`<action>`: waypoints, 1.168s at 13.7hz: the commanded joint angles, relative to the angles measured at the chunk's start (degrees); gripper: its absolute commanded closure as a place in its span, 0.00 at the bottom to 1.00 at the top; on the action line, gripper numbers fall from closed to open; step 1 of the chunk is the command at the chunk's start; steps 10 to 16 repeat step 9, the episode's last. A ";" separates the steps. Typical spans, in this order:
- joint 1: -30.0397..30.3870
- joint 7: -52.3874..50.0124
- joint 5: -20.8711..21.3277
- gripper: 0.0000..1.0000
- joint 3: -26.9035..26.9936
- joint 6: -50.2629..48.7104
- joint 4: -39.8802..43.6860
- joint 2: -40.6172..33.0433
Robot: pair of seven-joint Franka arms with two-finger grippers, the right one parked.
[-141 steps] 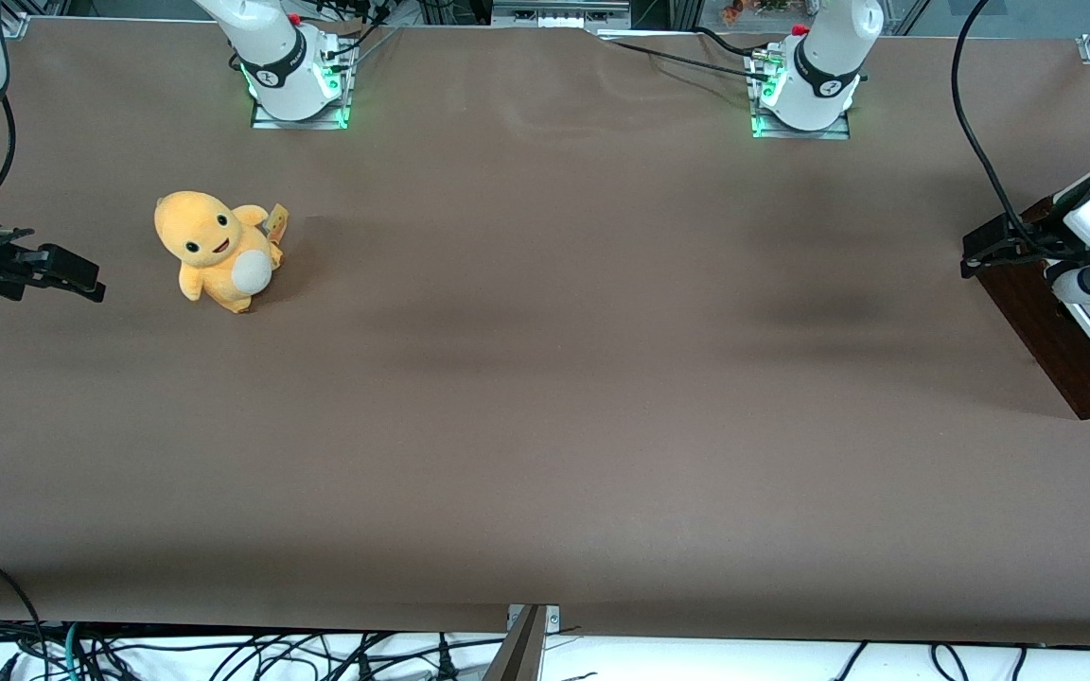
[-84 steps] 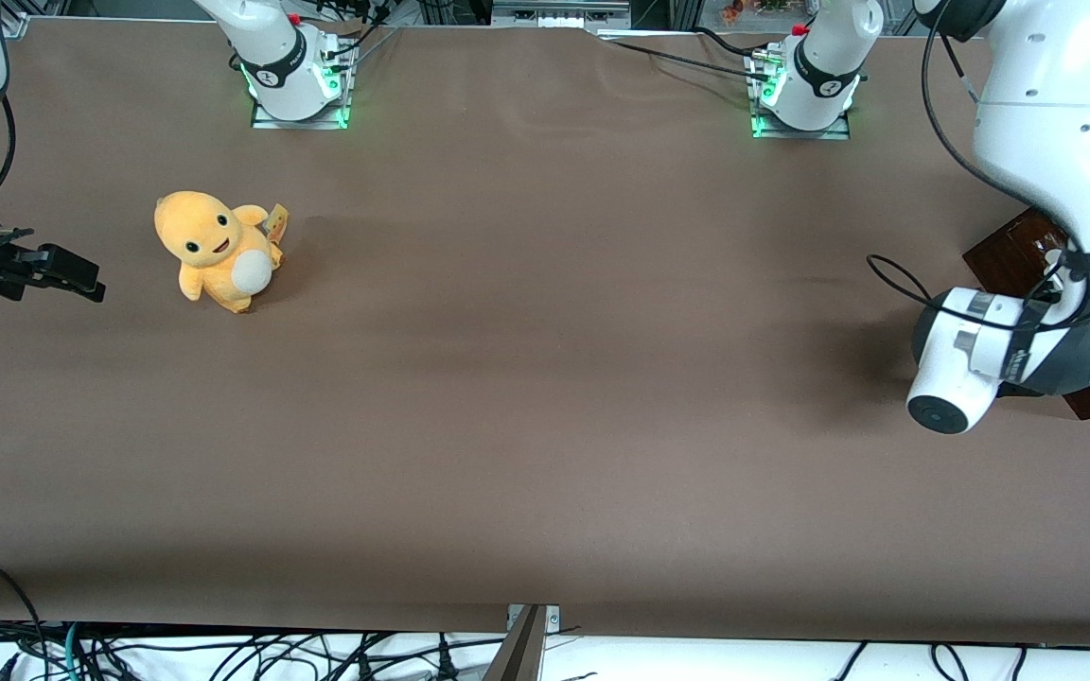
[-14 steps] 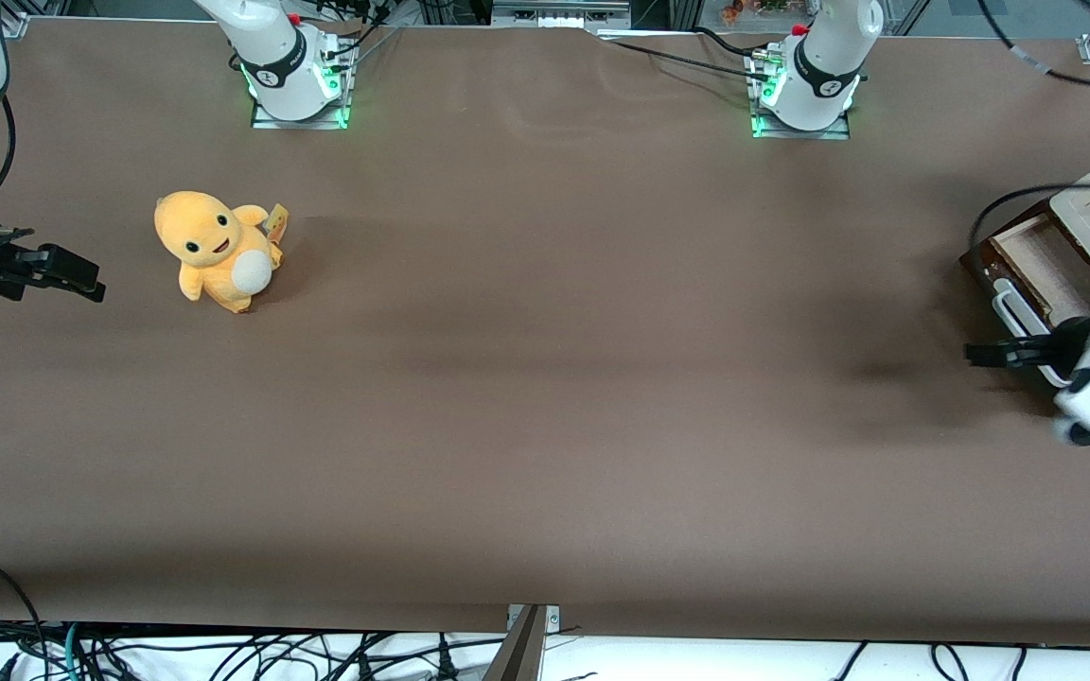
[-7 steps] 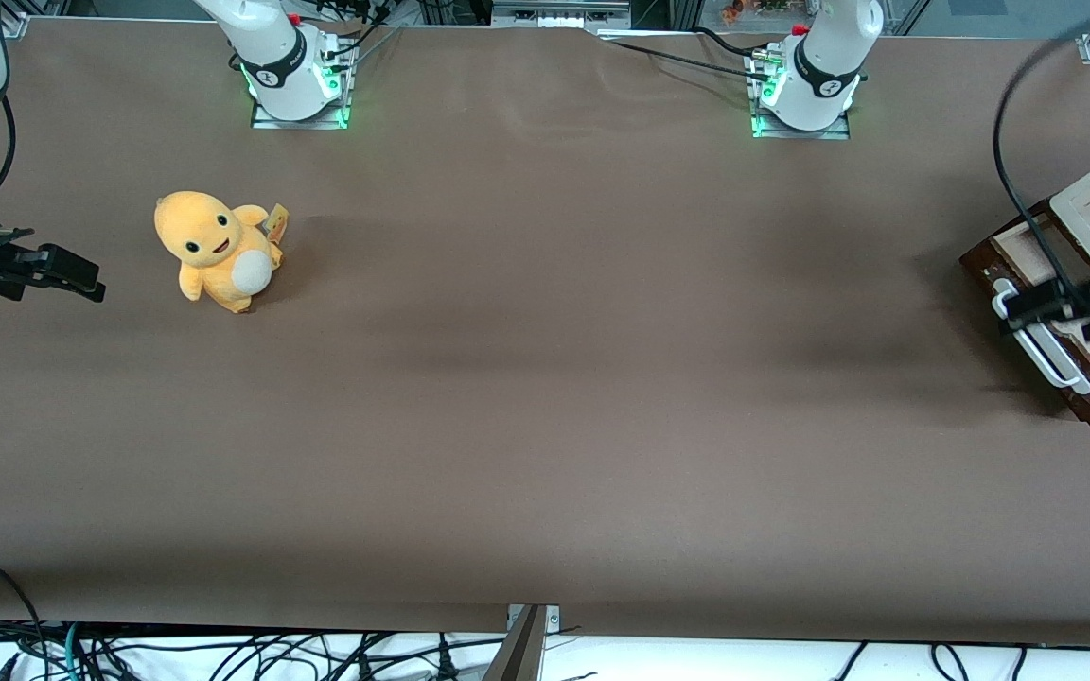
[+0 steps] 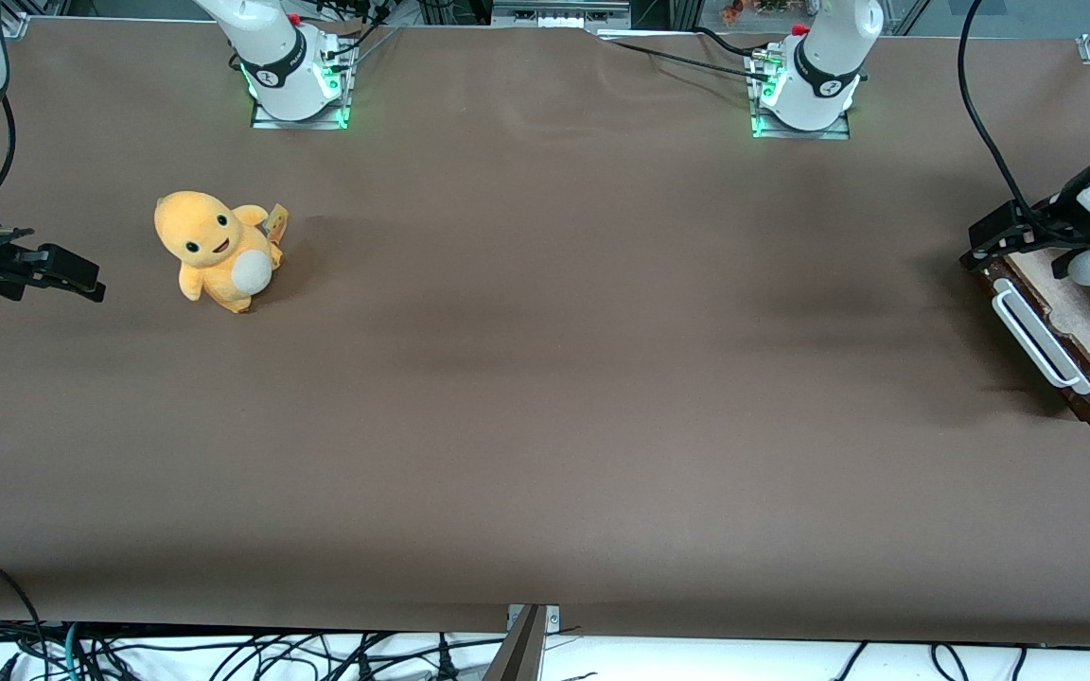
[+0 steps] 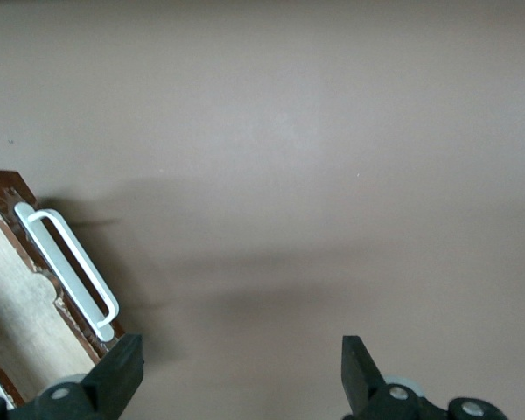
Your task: Open lower drawer with left arm only
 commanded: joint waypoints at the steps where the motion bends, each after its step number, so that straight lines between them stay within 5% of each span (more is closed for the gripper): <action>1: 0.38 1.32 -1.54 0.00 0.27 -0.48 -2.51 -1.61; 16: 0.55 1.67 -1.63 0.00 0.09 -1.27 -2.34 -1.09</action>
